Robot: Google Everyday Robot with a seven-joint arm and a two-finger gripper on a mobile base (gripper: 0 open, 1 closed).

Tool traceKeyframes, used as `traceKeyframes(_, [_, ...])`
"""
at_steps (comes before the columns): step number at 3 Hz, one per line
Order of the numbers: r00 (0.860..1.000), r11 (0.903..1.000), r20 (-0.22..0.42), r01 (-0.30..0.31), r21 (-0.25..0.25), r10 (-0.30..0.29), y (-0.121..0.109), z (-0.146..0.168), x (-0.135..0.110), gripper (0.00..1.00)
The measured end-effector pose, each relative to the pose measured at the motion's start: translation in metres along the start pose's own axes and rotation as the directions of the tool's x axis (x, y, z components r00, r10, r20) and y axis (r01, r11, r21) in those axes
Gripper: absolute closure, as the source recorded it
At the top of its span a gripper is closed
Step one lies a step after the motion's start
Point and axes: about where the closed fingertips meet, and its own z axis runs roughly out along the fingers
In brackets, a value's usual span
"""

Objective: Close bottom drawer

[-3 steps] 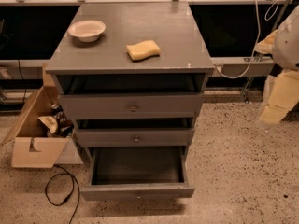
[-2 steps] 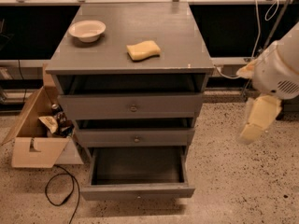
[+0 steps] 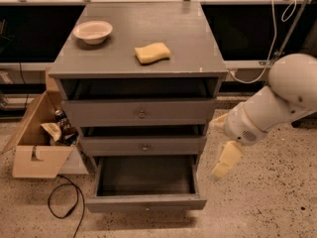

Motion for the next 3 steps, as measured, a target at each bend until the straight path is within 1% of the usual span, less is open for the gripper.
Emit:
traceKeyframes(1, [1.0, 0.9993, 0.01, -0.019, -0.031, 0.02, -0.002, 0.014, 0.007, 0.0])
traceKeyframes(2, [1.0, 0.9993, 0.01, -0.019, -0.032, 0.02, -0.002, 0.014, 0.007, 0.0])
traceKeyframes(3, [1.0, 0.9976, 0.018, -0.023, -0.065, 0.024, -0.006, 0.037, 0.026, 0.0])
